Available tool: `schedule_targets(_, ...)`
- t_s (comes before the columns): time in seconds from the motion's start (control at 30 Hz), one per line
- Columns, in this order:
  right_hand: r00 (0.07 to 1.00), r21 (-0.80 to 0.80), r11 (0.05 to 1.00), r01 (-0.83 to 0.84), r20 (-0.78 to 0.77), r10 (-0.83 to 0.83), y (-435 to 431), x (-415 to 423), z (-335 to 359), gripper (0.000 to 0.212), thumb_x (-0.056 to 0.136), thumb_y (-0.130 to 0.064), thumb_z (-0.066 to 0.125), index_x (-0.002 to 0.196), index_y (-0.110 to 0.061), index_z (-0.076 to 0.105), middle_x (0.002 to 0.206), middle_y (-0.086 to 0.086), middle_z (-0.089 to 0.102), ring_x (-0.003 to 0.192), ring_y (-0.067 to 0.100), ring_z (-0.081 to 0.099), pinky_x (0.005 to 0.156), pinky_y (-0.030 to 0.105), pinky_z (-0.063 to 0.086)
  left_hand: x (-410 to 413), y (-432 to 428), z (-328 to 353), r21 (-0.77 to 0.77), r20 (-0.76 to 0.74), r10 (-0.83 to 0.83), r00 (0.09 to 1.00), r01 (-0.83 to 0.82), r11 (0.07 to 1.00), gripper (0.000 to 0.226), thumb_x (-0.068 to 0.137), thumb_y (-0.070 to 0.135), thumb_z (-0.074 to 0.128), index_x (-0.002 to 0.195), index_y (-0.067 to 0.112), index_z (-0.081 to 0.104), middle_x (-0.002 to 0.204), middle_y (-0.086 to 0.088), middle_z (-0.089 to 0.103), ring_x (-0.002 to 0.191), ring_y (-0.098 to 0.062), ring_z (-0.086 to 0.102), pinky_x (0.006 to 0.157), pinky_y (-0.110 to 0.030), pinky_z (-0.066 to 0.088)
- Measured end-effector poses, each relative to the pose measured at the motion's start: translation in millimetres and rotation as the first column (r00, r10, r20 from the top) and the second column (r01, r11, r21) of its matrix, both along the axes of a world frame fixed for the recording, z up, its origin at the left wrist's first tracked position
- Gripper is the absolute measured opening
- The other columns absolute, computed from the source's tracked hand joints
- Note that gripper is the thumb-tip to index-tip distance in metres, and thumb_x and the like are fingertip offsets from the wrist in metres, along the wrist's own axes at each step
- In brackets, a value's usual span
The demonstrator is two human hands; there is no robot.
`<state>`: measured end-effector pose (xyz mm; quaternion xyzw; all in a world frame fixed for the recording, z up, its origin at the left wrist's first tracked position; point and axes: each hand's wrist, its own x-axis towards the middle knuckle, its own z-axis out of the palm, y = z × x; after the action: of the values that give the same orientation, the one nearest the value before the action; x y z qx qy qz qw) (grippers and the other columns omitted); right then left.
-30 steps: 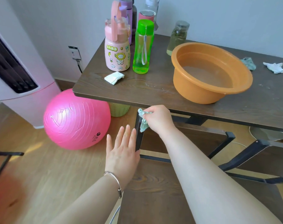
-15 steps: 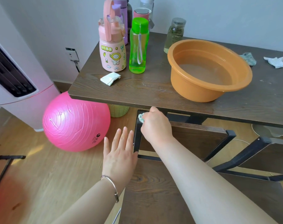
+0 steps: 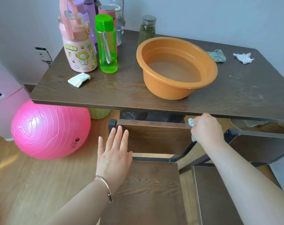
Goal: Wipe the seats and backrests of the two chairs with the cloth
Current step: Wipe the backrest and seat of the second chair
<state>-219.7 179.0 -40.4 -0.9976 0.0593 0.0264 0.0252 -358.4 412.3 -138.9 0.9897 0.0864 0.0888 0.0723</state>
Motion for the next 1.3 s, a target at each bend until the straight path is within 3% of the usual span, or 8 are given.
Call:
schedule_targets(0.1, 0.993, 0.128, 0.985, 0.117, -0.018, -0.115, -19, 3, -2, 0.041, 0.085, -0.022, 0.075, 0.121, -0.009, 0.061, 0.111, 0.012, 0.063, 0.097, 0.026, 0.065, 0.075, 0.031, 0.054, 1, -9, -3, -0.004, 0.001, -0.013, 1.0, 0.013, 1.0, 0.077, 0.08, 0.035, 0.072, 0.146, 0.015, 0.039, 0.155, -0.006, 0.034, 0.145, -0.026, 0.028, 0.112, -0.059, 0.028)
schedule_targets(0.2, 0.994, 0.199, 0.976, 0.085, 0.048, -0.096, -11, -3, -8, 0.036, 0.088, -0.018, 0.072, 0.122, -0.008, 0.064, 0.113, 0.01, 0.062, 0.098, 0.025, 0.064, 0.077, 0.032, 0.057, -1, -12, -4, -0.008, 0.006, -0.02, 1.0, 0.02, 1.0, 0.077, 0.08, 0.034, 0.072, 0.146, 0.015, 0.039, 0.155, -0.006, 0.034, 0.145, -0.026, 0.028, 0.112, -0.059, 0.027)
schedule_targets(0.37, 0.979, 0.267, 0.945, -0.19, 0.128, 0.16, 63, -21, -19, 0.032, 0.091, -0.019, 0.066, 0.123, -0.012, 0.067, 0.117, 0.005, 0.06, 0.102, 0.021, 0.062, 0.084, 0.033, 0.058, -11, 6, -11, 0.002, -0.007, 0.013, 1.0, -0.013, 1.0, 0.076, 0.078, 0.032, 0.073, 0.145, 0.015, 0.041, 0.154, -0.007, 0.037, 0.144, -0.026, 0.03, 0.111, -0.06, 0.029)
schedule_targets(0.67, 0.8, 0.429, 0.695, -0.577, 0.128, 0.586, 201, -29, -29, 0.025, 0.095, -0.014, 0.058, 0.114, -0.017, 0.074, 0.11, 0.003, 0.061, 0.099, 0.022, 0.059, 0.083, 0.035, 0.054, -30, 55, -6, 0.005, -0.027, 0.121, 0.992, -0.12, 0.993, 0.075, 0.082, 0.037, 0.069, 0.147, 0.014, 0.039, 0.155, -0.008, 0.033, 0.145, -0.027, 0.028, 0.112, -0.06, 0.028)
schedule_targets(0.87, 0.776, 0.369, 0.722, -0.585, -0.005, 0.63, 207, -22, -26, 0.034, 0.09, -0.034, 0.069, 0.118, -0.016, 0.071, 0.112, 0.004, 0.06, 0.1, 0.021, 0.06, 0.083, 0.033, 0.051, -37, 65, -5, -0.022, -0.009, 0.155, 0.988, -0.155, 0.988, 0.074, 0.083, 0.037, 0.067, 0.147, 0.014, 0.038, 0.155, -0.008, 0.034, 0.145, -0.027, 0.029, 0.111, -0.06, 0.029)
schedule_targets(1.07, 0.755, 0.353, 0.685, -0.637, 0.108, 0.647, 203, -27, -27, 0.027, 0.093, -0.033, 0.064, 0.111, -0.015, 0.075, 0.107, 0.003, 0.06, 0.096, 0.019, 0.059, 0.081, 0.037, 0.053, -38, 63, -1, -0.027, -0.019, 0.149, 0.989, -0.149, 0.988, 0.073, 0.085, 0.037, 0.065, 0.148, 0.014, 0.036, 0.156, -0.008, 0.032, 0.146, -0.027, 0.026, 0.113, -0.06, 0.026)
schedule_targets(1.2, 0.822, 0.351, 0.749, -0.563, 0.14, 0.552, 165, -23, -29, 0.026, 0.094, -0.033, 0.064, 0.108, -0.014, 0.074, 0.101, -0.001, 0.06, 0.089, 0.014, 0.059, 0.074, 0.03, 0.054, -36, 61, 0, -0.02, -0.047, 0.139, 0.989, -0.14, 0.99, 0.073, 0.087, 0.038, 0.062, 0.15, 0.016, 0.031, 0.158, -0.006, 0.027, 0.147, -0.025, 0.021, 0.115, -0.059, 0.023)
schedule_targets(1.3, 0.903, 0.31, 0.848, -0.429, 0.146, 0.403, 111, -12, -30, 0.027, 0.094, -0.034, 0.063, 0.111, -0.014, 0.071, 0.103, -0.002, 0.061, 0.087, 0.009, 0.055, 0.069, 0.019, 0.044, -34, 53, -2, -0.019, -0.071, 0.129, 0.989, -0.131, 0.991, 0.073, 0.088, 0.039, 0.059, 0.151, 0.017, 0.03, 0.159, -0.005, 0.025, 0.148, -0.025, 0.018, 0.115, -0.059, 0.022)
